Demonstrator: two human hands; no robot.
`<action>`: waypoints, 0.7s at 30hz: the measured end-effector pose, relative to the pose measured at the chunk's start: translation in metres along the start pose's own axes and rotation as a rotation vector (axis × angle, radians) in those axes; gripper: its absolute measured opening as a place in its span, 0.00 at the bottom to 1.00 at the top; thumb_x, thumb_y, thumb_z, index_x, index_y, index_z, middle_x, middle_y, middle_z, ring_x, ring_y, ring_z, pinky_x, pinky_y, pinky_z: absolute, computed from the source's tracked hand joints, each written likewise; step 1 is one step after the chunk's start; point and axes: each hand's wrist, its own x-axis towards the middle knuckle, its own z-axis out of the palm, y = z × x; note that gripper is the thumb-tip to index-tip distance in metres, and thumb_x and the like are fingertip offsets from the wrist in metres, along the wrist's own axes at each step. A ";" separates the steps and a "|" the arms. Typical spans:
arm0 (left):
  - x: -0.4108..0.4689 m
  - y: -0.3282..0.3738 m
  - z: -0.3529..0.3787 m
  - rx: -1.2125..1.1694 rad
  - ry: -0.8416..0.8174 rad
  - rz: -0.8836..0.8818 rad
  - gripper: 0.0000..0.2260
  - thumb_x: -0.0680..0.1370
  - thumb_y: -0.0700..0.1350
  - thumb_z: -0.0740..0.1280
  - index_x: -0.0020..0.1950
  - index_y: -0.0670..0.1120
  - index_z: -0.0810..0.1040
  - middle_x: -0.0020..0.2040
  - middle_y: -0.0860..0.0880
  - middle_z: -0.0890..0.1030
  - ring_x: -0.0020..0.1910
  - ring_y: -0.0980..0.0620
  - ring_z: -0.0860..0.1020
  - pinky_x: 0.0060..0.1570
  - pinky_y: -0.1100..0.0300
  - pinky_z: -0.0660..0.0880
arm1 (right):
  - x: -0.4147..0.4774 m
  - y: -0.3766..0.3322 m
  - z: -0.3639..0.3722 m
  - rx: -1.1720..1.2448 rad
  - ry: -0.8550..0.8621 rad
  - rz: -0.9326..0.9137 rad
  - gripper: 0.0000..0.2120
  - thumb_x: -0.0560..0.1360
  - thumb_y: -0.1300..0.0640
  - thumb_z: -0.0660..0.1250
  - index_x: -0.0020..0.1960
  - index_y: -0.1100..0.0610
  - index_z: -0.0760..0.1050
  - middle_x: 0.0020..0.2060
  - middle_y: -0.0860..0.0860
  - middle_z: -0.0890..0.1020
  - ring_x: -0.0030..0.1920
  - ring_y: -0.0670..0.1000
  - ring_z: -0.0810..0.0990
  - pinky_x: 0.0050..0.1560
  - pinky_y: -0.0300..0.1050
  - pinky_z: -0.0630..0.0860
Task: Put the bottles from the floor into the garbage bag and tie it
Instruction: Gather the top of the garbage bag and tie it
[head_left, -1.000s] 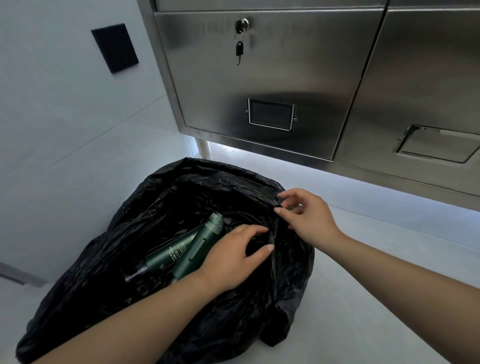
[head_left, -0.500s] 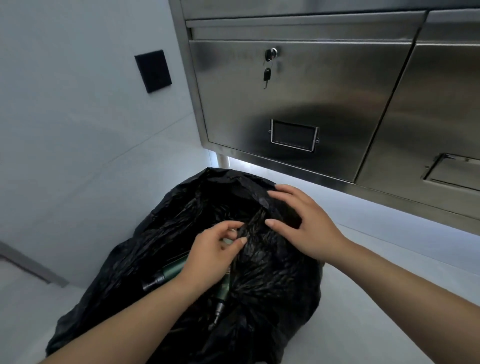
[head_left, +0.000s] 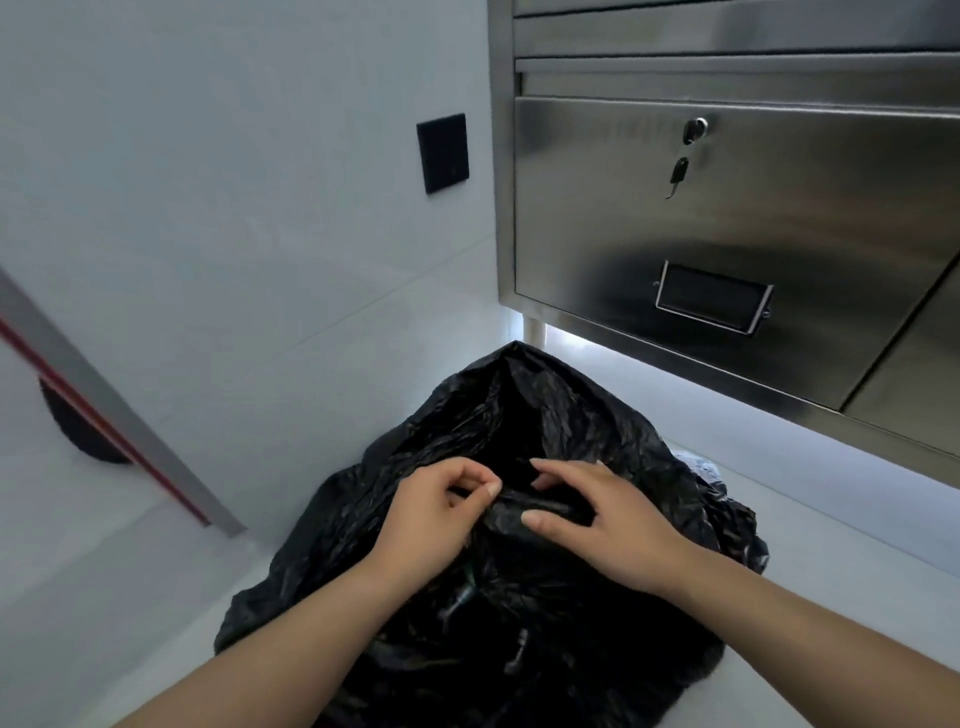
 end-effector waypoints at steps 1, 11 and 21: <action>0.003 0.000 -0.002 -0.025 0.010 -0.002 0.03 0.73 0.48 0.71 0.39 0.56 0.81 0.36 0.56 0.83 0.29 0.56 0.77 0.33 0.61 0.75 | 0.003 -0.008 0.005 -0.007 0.021 -0.018 0.41 0.61 0.23 0.55 0.68 0.42 0.66 0.61 0.37 0.74 0.65 0.39 0.67 0.72 0.42 0.56; 0.004 -0.004 -0.009 -0.343 -0.081 -0.102 0.06 0.72 0.43 0.73 0.40 0.54 0.84 0.35 0.52 0.84 0.37 0.50 0.81 0.39 0.53 0.79 | 0.004 -0.030 0.054 0.136 0.278 0.067 0.18 0.64 0.38 0.72 0.50 0.40 0.75 0.46 0.38 0.81 0.50 0.35 0.77 0.48 0.28 0.70; -0.001 0.000 -0.020 -0.327 -0.148 0.003 0.08 0.69 0.39 0.75 0.37 0.52 0.85 0.37 0.52 0.86 0.39 0.55 0.83 0.44 0.64 0.79 | 0.008 -0.029 0.071 0.148 0.412 0.034 0.07 0.63 0.49 0.72 0.32 0.49 0.76 0.30 0.47 0.74 0.35 0.46 0.76 0.32 0.32 0.67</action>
